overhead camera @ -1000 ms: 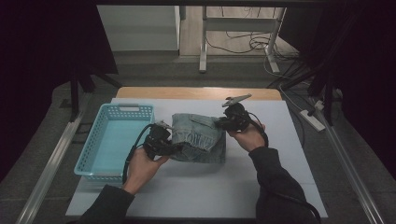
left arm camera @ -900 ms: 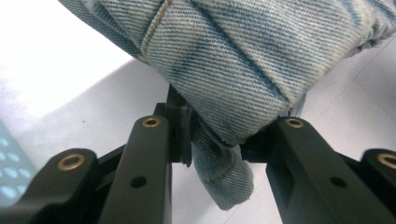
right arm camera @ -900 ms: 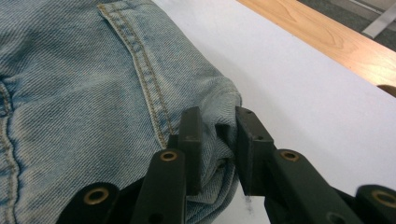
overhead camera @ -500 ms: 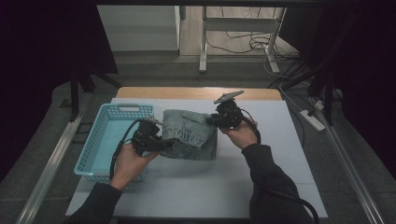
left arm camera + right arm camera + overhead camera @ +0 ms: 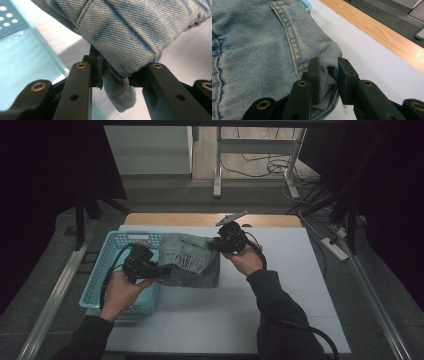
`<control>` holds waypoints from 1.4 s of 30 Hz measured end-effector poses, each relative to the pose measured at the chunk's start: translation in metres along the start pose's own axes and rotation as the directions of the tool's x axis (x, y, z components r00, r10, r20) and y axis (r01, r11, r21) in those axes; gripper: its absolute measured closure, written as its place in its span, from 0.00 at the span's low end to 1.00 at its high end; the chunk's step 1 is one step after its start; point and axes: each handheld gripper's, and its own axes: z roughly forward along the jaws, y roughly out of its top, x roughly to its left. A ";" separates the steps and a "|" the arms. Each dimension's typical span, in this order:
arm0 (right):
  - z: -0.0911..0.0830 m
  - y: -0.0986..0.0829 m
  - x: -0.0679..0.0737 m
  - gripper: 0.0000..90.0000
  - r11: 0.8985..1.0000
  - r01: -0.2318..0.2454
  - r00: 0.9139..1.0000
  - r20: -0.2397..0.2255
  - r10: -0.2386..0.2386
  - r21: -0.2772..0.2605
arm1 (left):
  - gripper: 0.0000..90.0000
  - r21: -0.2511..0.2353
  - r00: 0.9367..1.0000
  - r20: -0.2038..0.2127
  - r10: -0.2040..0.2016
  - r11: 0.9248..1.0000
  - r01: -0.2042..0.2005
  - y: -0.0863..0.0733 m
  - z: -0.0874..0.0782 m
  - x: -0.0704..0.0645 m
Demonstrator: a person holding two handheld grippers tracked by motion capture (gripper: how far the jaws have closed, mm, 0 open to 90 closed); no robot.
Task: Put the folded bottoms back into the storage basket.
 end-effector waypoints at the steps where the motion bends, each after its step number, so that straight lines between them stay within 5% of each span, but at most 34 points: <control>1: 0.001 0.002 0.002 0.82 1.000 0.003 1.000 -0.002 -0.003 -0.001 | 0.77 -0.002 1.000 0.000 0.000 1.000 0.000 -0.001 -0.003 0.002; 18: 0.024 0.043 0.035 0.82 0.998 0.043 0.998 -0.041 -0.045 -0.039 | 0.77 -0.038 1.000 -0.021 -0.023 0.999 0.022 -0.022 -0.049 0.034; 42: 0.075 0.080 0.072 0.82 0.996 0.022 0.989 -0.143 -0.034 -0.087 | 0.78 -0.060 0.994 -0.073 -0.079 0.995 0.075 -0.060 -0.094 0.081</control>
